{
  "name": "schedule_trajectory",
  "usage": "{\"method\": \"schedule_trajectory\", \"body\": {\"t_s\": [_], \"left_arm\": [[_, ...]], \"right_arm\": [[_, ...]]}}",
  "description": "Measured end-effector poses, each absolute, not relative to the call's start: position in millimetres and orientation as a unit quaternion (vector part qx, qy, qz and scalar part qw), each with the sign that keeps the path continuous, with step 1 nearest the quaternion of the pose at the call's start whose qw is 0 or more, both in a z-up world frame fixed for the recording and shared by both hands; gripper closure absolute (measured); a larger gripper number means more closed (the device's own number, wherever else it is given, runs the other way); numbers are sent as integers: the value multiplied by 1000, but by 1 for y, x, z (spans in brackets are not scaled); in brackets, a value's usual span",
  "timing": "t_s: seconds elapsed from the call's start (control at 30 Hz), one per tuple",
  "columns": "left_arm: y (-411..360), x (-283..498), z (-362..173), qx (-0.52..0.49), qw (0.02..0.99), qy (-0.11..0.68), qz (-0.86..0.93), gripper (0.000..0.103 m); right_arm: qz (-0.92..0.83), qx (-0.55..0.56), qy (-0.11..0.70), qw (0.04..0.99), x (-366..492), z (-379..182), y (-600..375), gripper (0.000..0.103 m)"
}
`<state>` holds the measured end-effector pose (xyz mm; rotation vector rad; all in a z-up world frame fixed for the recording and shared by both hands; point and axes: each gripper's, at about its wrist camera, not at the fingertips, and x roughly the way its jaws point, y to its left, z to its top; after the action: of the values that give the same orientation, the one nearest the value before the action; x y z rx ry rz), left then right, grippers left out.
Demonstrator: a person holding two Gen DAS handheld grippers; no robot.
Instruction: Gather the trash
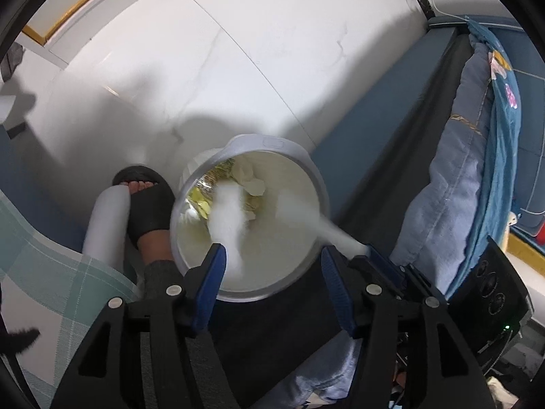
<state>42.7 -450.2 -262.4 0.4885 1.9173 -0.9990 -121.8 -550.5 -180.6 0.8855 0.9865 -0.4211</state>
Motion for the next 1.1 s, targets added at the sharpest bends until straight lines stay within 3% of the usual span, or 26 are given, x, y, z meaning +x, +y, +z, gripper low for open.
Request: {"method": "schedule_trajectory", "body": {"t_s": [0.2, 0.3, 0.37, 0.67, 1.03, 1.1], "left_arm": [[-447, 49, -260, 192, 457, 773, -395, 49], [-450, 48, -256, 200, 476, 759, -397, 38], [-451, 45, -252, 211, 483, 749, -401, 37], [-453, 44, -218, 261, 558, 675, -405, 37], [-432, 42, -147, 211, 646, 606, -414, 35], [-428, 40, -133, 202, 665, 589, -411, 27]], "right_arm": [[-179, 394, 477, 765, -121, -183, -543, 82], [-173, 382, 483, 769, -120, -182, -538, 82], [-174, 377, 483, 771, -121, -181, -537, 80], [-193, 378, 474, 772, -125, -168, -540, 66], [-207, 363, 433, 799, -127, -115, -551, 46], [-204, 357, 427, 805, -127, -103, -551, 45]]}}
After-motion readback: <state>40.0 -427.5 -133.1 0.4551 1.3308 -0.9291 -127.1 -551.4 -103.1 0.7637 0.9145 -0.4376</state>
